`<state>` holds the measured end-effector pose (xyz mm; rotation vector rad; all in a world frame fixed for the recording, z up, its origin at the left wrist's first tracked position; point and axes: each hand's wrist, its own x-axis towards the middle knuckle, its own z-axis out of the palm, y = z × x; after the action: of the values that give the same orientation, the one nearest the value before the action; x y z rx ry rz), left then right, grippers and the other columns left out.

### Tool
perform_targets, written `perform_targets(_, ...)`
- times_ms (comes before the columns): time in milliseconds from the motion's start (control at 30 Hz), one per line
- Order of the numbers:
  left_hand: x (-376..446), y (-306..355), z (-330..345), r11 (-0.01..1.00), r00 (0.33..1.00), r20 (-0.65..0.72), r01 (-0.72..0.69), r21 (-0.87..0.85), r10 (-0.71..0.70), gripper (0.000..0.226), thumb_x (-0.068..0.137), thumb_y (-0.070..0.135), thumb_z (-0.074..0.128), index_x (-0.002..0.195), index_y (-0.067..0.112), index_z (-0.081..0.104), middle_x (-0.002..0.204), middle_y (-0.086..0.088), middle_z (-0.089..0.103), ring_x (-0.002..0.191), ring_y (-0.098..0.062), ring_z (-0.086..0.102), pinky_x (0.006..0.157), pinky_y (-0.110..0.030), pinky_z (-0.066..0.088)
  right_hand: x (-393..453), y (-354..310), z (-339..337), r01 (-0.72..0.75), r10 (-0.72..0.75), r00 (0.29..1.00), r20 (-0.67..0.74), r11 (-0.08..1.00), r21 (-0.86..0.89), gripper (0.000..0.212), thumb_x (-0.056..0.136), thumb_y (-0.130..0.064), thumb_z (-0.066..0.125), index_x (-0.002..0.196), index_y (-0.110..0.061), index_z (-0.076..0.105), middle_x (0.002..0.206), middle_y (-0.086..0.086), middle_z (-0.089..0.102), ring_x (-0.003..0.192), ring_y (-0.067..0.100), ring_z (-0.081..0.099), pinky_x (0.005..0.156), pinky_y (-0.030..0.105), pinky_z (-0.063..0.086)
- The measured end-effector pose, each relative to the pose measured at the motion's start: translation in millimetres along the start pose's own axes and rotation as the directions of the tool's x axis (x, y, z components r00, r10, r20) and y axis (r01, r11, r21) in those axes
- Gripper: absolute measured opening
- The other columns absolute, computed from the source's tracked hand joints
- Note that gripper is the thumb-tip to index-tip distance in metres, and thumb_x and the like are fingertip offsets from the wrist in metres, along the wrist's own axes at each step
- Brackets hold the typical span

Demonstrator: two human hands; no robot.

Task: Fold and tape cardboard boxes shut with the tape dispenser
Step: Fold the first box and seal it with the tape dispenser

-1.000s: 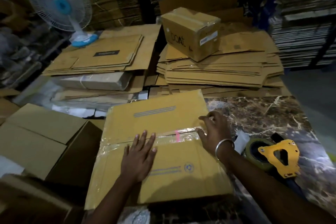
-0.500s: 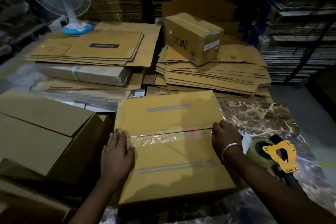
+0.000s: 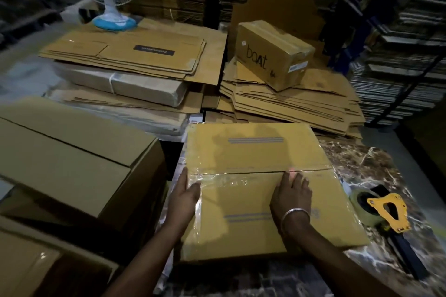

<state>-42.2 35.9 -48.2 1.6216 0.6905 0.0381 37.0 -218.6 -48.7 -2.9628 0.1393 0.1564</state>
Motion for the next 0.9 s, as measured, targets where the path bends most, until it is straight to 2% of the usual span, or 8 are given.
perform_targets(100,1.8,-8.2,-4.2,0.988,0.997,0.083,0.011,-0.155,0.002,0.066,0.092,0.022,0.063,0.152,0.039,0.039,0.146,0.009,0.053,0.130,-0.017,0.055,0.113,-0.048,0.040,-14.8,-28.5,5.8,0.020,-0.020,0.997,0.077,1.000,0.002,0.057,0.106,-0.033,0.029,0.159,-0.017,0.017,0.164,0.025,0.010,0.152,0.042,0.010,0.121,0.050,0.014)
perform_targets(200,-8.8,-11.0,-6.8,0.991,0.991,0.126,-0.034,-0.128,0.050,0.061,0.101,0.012,0.055,0.154,0.032,0.033,0.151,0.007,0.045,0.134,-0.010,0.045,0.115,-0.033,0.034,-31.7,-50.5,8.5,0.080,-0.079,0.993,0.089,0.997,-0.004,0.058,0.106,-0.037,0.026,0.161,-0.023,0.011,0.165,0.024,0.004,0.153,0.039,0.004,0.122,0.049,0.010)
perform_targets(367,-29.0,-33.8,-15.0,0.987,0.988,0.154,-0.002,-0.163,0.027,0.038,0.106,0.024,0.044,0.141,0.040,0.039,0.125,0.017,0.061,0.097,0.020,0.058,0.077,-0.001,0.044,-50.6,-72.1,17.5,0.244,-0.244,0.962,0.119,0.970,0.013,0.057,0.106,-0.036,0.023,0.161,-0.022,0.012,0.168,0.012,0.001,0.155,0.027,0.001,0.122,0.049,0.006)
perform_targets(433,-27.9,-40.3,-17.8,0.992,0.991,0.127,-0.022,-0.121,0.038,0.035,0.106,0.031,0.044,0.136,0.048,0.041,0.120,0.026,0.061,0.106,0.016,0.059,0.086,-0.004,0.045,-51.3,-72.2,18.6,0.306,-0.305,0.944,0.129,0.952,0.013,0.060,0.103,-0.036,0.014,0.160,-0.019,0.014,0.169,0.008,0.005,0.155,0.024,0.004,0.122,0.047,0.009)
perform_targets(567,-24.9,-43.8,-20.8,0.996,0.989,0.122,-0.079,-0.032,0.083,0.047,0.099,0.057,0.047,0.145,0.045,0.046,0.134,0.017,0.062,0.129,-0.006,0.054,0.115,-0.038,0.039,-55.0,-73.3,18.3,0.392,-0.386,0.914,0.123,0.920,-0.026,0.064,0.098,-0.038,0.018,0.158,-0.017,0.026,0.165,0.017,0.021,0.152,0.034,0.018,0.121,0.044,0.020)
perform_targets(733,-29.5,-30.4,-22.4,0.996,0.970,0.240,-0.030,-0.084,0.049,0.046,0.109,0.042,0.030,0.154,0.037,0.030,0.151,0.009,0.047,0.139,-0.009,0.043,0.118,-0.032,0.032,-61.0,-75.9,18.7,0.431,-0.433,0.902,-0.007,0.898,0.089,0.056,0.097,-0.029,0.048,0.150,-0.013,0.043,0.148,0.020,0.050,0.141,0.041,0.041,0.112,0.047,0.039)
perform_targets(833,-38.3,-32.3,-24.7,0.977,0.957,0.290,0.061,-0.204,0.001,0.041,0.109,0.042,0.025,0.148,0.037,0.038,0.139,0.008,0.058,0.120,-0.002,0.059,0.095,-0.016,0.049,-67.2,-72.6,19.6,0.603,-0.570,0.795,-0.208,0.781,0.163,0.053,0.090,-0.032,0.053,0.139,-0.012,0.057,0.132,0.015,0.064,0.125,0.040,0.057,0.104,0.053,0.046)
perform_targets(900,-49.3,-34.0,-27.1,0.967,0.965,0.261,0.058,-0.246,0.008,0.036,0.109,0.033,0.028,0.144,0.039,0.037,0.143,0.013,0.050,0.125,-0.003,0.054,0.095,-0.013,0.047,-68.2,-70.5,22.5,0.811,-0.749,0.580,-0.321,0.568,0.143,0.049,0.089,-0.034,0.054,0.132,-0.010,0.060,0.131,0.015,0.065,0.120,0.034,0.062,0.102,0.057,0.044)
